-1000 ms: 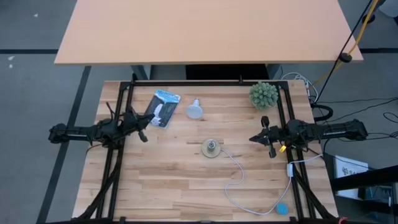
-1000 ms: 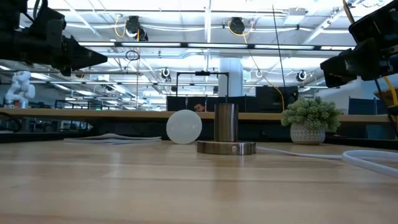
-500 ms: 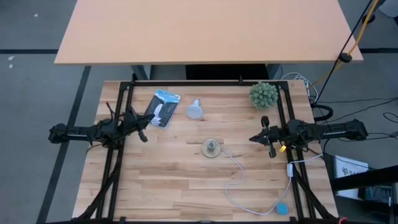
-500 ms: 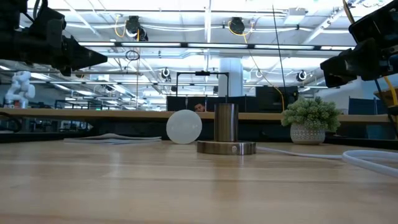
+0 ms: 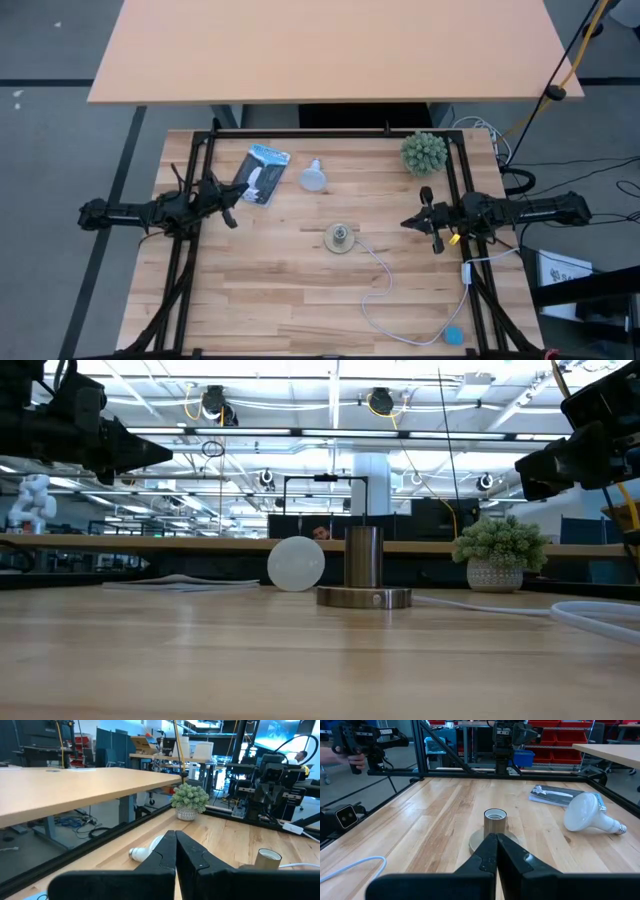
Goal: Screw lightbulb
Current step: Insert the white lightbulb into the gold lamp
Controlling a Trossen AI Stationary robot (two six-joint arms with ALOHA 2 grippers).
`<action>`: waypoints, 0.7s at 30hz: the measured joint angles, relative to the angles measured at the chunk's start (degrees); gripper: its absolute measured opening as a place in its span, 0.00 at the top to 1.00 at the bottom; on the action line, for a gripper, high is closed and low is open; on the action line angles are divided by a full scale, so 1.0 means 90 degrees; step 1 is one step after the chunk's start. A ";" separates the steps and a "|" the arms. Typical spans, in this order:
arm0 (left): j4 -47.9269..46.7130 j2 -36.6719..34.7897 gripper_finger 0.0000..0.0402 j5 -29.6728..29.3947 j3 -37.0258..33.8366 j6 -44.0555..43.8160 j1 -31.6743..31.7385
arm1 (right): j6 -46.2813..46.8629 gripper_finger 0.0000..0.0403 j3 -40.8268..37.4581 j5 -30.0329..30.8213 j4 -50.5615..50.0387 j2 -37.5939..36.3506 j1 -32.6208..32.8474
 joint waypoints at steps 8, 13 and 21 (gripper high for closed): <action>-0.0003 0.0000 0.97 0.0138 0.0000 -0.0400 0.0002 | 0.0000 1.00 -0.0002 -0.0002 0.0000 0.0000 0.0000; -0.0005 0.0000 0.84 0.0135 0.0000 -0.0712 0.0002 | 0.0000 1.00 -0.0001 -0.0001 0.0000 0.0000 0.0000; -0.0010 0.0000 0.52 -0.0019 0.0000 -0.0424 0.0002 | 0.0000 1.00 -0.0001 -0.0001 0.0000 0.0000 -0.0001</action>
